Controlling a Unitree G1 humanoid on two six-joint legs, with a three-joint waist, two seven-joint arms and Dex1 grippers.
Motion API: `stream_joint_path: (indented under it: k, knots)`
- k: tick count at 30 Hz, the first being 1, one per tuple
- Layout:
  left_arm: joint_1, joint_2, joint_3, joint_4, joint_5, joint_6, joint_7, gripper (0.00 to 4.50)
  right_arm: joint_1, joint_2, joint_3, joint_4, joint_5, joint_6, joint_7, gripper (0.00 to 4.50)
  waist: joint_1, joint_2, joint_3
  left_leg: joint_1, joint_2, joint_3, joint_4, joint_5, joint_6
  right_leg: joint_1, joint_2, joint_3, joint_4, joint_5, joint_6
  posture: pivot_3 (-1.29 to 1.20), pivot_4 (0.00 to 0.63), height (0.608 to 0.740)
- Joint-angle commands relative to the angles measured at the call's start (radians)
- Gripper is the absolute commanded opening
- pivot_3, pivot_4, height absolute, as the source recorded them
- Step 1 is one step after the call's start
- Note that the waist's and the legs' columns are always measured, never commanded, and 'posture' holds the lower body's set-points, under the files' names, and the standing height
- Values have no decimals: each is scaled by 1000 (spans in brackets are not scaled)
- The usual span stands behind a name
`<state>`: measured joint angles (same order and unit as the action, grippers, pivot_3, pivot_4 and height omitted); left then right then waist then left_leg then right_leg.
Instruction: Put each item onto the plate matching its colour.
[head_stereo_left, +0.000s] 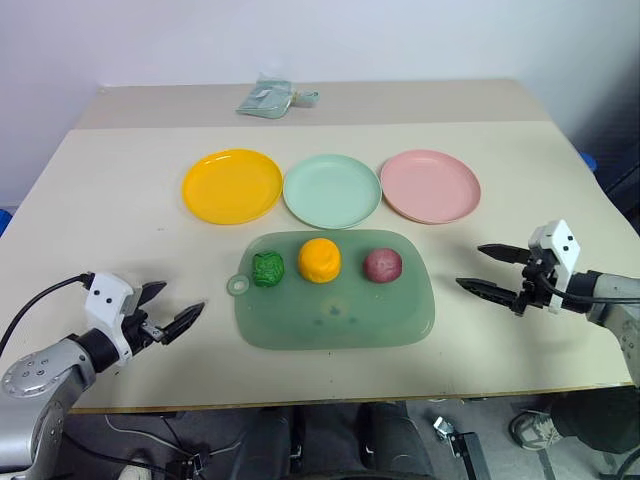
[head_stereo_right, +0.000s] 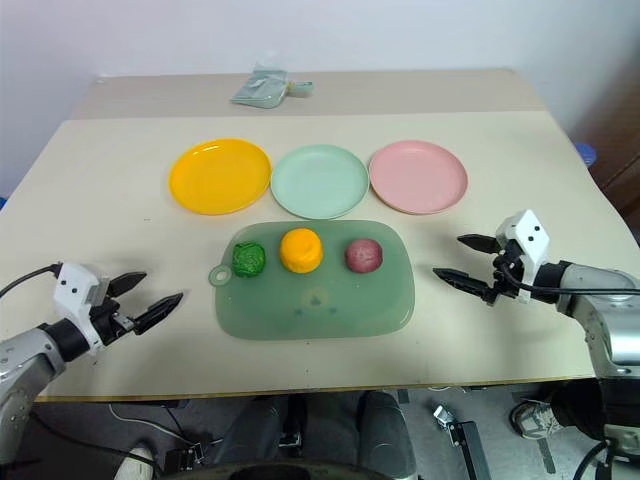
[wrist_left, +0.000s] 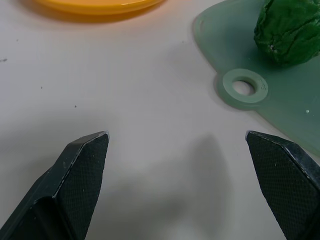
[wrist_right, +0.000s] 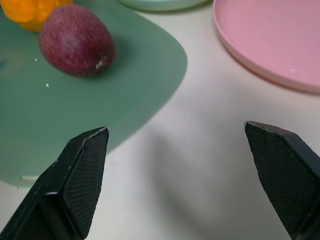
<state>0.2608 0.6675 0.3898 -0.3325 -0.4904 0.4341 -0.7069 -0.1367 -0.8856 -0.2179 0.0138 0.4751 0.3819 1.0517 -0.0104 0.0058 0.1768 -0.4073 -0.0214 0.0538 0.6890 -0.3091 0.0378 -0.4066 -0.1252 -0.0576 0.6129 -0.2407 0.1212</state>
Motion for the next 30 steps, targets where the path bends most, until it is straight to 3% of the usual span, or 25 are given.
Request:
stream_joint_path:
  k: [1,7,14,24,27,29,30]
  knots:
    - [0,-2,31,-41,-15,4,12,4500,-26,9,-1,-79,8,37,-35,4408,0,0,0,0,0,0,0,0,0,0,0,0,0,0,0,0,150,740]
    - [-30,-12,37,-48,-48,19,25,4500,-18,37,-9,-167,27,95,-92,4408,1,0,0,0,0,0,0,0,0,0,0,0,0,0,0,0,150,740]
    - [-194,8,-24,-51,-173,103,-43,4500,26,67,-64,-200,46,83,-126,4408,8,0,0,0,-1,0,0,0,0,0,0,0,0,0,0,0,150,740]
    - [-500,62,-352,156,-5,31,-258,4500,177,95,-122,-379,104,125,-165,4408,25,0,0,0,-1,1,1,1,0,1,5,-1,1,0,1,0,150,740]
    - [-614,37,-473,298,139,-64,-267,4500,230,113,-142,-437,123,133,-189,4408,28,0,0,0,-1,0,3,1,1,2,6,-2,2,0,1,0,150,740]
    - [-670,-1,-501,367,161,-94,-275,4500,260,125,-156,-460,130,137,-201,4408,31,0,0,0,-1,0,3,1,1,2,7,-2,2,0,1,0,150,740]
    - [-680,-13,-503,383,159,-102,-286,4243,277,128,-164,-466,128,134,-205,4470,29,0,0,-1,-1,0,4,1,1,2,7,-2,2,0,1,0,150,740]
